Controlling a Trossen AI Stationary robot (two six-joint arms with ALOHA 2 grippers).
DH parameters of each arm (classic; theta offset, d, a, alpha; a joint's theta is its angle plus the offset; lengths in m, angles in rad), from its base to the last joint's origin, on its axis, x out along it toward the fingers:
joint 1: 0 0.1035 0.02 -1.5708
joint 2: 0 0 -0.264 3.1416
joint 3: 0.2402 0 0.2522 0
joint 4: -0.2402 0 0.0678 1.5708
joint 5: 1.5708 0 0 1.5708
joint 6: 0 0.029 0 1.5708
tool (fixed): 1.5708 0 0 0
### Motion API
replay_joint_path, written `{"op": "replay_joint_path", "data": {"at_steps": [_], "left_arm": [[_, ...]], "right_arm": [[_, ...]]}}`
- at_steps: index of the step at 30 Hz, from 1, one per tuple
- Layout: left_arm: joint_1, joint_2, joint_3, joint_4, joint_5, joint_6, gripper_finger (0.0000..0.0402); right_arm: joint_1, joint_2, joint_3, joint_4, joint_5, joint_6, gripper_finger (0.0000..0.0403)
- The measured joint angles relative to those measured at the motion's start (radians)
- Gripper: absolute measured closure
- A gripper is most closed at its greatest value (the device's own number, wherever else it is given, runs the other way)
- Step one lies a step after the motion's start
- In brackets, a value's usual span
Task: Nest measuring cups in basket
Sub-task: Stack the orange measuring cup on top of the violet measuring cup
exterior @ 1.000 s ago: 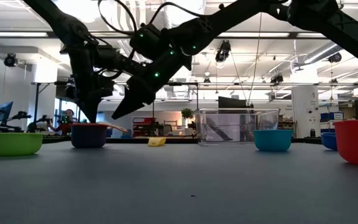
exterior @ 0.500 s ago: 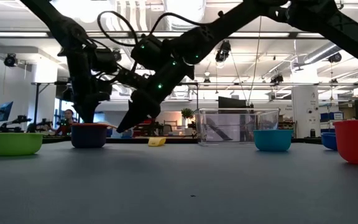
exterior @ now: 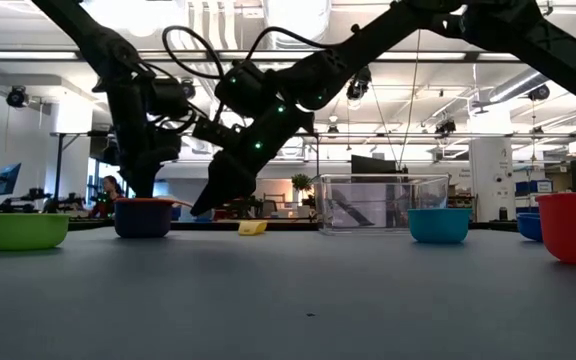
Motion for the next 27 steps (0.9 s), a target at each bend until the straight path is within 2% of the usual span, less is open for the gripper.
{"op": "replay_joint_path", "data": {"at_steps": [14, 22, 27], "left_arm": [[0.000, 0.000, -0.001, 0.008, 0.026, 0.008, 0.0402], [0.000, 0.000, -0.001, 0.017, 0.026, 0.012, 0.0402], [0.000, 0.000, -0.001, 0.018, 0.025, 0.027, 0.0402]], "right_arm": [[-0.043, 0.000, -0.001, 0.071, 0.002, -0.007, 0.0394], [-0.087, 0.000, -0.001, 0.208, 0.002, -0.008, 0.0394], [-0.112, -0.021, -0.001, 0.153, -0.009, 0.017, 0.0394]]}}
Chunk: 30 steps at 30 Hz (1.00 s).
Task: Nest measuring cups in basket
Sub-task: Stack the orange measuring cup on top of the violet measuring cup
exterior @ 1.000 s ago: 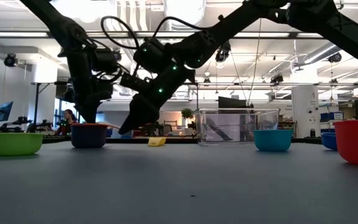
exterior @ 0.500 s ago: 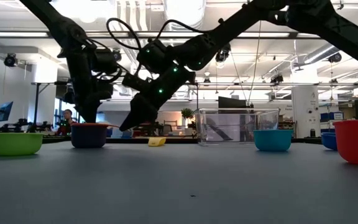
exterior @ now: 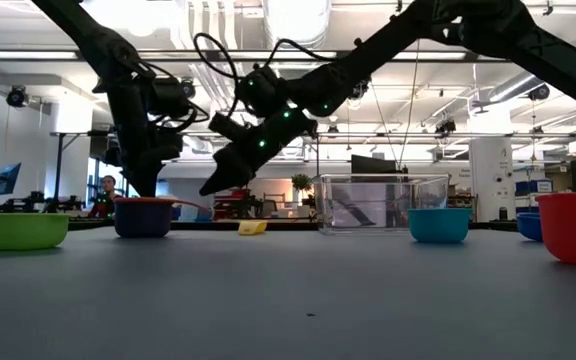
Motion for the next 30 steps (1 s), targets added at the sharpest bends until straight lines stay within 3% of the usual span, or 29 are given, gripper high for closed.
{"op": "replay_joint_path", "data": {"at_steps": [7, 11, 23, 30], "left_arm": [[0.000, 0.000, 0.000, 0.002, 0.000, 0.007, 0.0402], [0.000, 0.000, 0.000, 0.004, 0.000, 0.008, 0.0402], [0.000, 0.000, 0.000, 0.009, 0.000, 0.011, 0.0402], [-0.001, 0.000, 0.000, 0.019, 0.009, 0.011, 0.0402]], "right_arm": [[0.009, -0.043, 0.002, -0.161, -0.156, 0.001, 0.0394], [0.019, -0.009, -0.002, -0.176, -0.181, -0.009, 0.0394], [0.009, 0.073, -0.002, 0.114, 0.000, -0.019, 0.0394], [0.005, 0.072, -0.001, 0.107, 0.028, 0.043, 0.0394]]}}
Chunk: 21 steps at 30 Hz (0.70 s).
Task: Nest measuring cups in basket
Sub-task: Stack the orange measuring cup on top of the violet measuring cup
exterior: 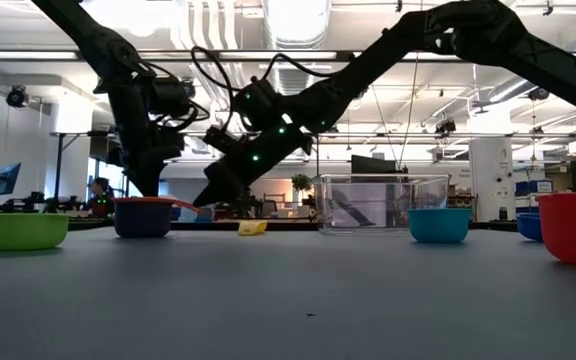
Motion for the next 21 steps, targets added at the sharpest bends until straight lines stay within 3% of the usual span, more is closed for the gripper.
{"op": "replay_joint_path", "data": {"at_steps": [7, 12, 21], "left_arm": [[0.000, 0.000, 0.000, 0.000, 0.000, -0.008, 0.0402], [-0.019, -0.024, 0.012, -0.001, 0.000, -0.015, 0.0402], [-0.149, -0.078, 0.115, 0.006, 0.001, -0.022, 0.0402]], "right_arm": [[0.003, -0.015, 0.000, -0.089, -0.005, 0.103, 0.0394], [0.011, -0.045, 0.000, -0.152, -0.067, 0.119, 0.0394], [0.050, -0.208, -0.036, -0.291, -0.070, 0.055, 0.0394]]}}
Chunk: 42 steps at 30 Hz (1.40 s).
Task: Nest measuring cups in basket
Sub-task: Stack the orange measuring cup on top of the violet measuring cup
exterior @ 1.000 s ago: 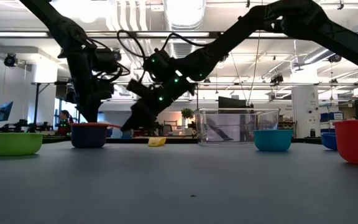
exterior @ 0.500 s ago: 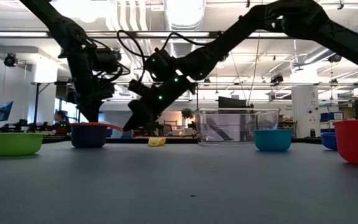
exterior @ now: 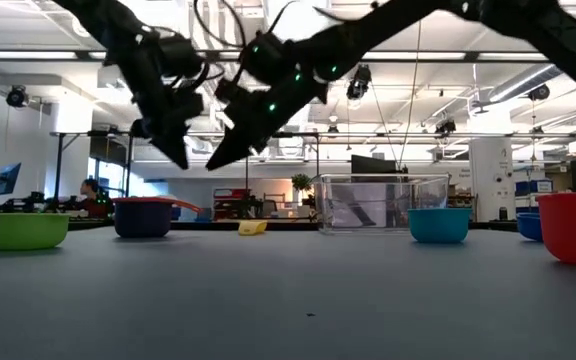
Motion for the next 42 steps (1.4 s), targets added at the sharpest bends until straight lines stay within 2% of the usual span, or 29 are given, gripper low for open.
{"op": "replay_joint_path", "data": {"at_steps": [7, 13, 18, 23, 27, 38, 42], "left_arm": [[-0.118, 0.000, 0.014, 0.046, 0.000, -0.029, 0.0402], [-0.211, 0.030, 0.013, 0.118, -0.004, -0.096, 0.0402], [-0.275, 0.068, 0.013, 0.167, -0.017, -0.164, 0.0402], [-0.316, 0.132, 0.013, 0.177, -0.043, -0.227, 0.0402], [-0.313, 0.198, 0.013, 0.176, -0.050, -0.266, 0.0402], [-0.279, 0.316, 0.067, 0.146, -0.092, -0.243, 0.0402], [-0.263, 0.340, 0.066, 0.088, -0.155, -0.241, 0.0402]], "right_arm": [[0.032, -0.230, -0.234, 0.048, -0.001, -0.008, 0.0394], [0.062, -0.396, -0.488, 0.267, -0.002, 0.010, 0.0394], [0.058, -0.466, -0.637, 0.463, 0.004, 0.010, 0.0394], [0.051, -0.525, -0.686, 0.560, -0.001, 0.009, 0.0394], [0.044, -0.565, -0.699, 0.562, 0.003, -0.002, 0.0394], [0.027, -0.612, -0.730, 0.555, 0.003, -0.002, 0.0394], [0.021, -0.613, -0.736, 0.557, 0.011, -0.002, 0.0394]]}}
